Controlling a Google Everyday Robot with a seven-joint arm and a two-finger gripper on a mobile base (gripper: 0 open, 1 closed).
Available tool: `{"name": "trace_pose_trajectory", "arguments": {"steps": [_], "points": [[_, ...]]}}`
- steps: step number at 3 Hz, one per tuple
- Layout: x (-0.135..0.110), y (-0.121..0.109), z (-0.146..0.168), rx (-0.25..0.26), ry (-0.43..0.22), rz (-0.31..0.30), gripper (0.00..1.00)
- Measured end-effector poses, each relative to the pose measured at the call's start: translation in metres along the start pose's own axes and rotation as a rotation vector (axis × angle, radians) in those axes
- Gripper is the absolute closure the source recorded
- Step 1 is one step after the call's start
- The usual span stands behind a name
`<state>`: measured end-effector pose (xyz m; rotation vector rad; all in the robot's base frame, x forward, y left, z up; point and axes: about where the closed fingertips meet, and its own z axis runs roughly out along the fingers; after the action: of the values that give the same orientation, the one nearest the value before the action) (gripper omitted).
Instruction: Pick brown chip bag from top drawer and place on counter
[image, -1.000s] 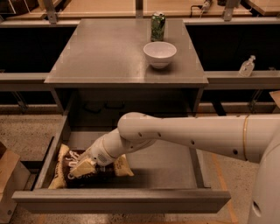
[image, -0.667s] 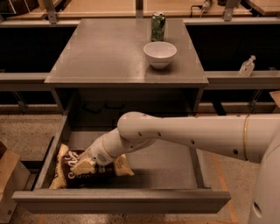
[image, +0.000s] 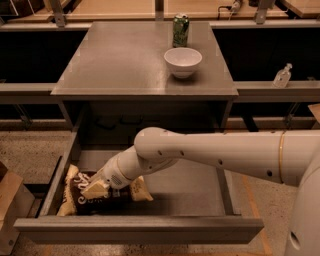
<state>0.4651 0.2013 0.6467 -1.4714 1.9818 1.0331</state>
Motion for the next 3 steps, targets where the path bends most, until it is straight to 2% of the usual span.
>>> {"name": "trace_pose_trajectory", "arguments": {"steps": [3], "points": [[-0.0004, 0.0001, -0.0004, 0.000, 0.000, 0.000, 1.00]]}}
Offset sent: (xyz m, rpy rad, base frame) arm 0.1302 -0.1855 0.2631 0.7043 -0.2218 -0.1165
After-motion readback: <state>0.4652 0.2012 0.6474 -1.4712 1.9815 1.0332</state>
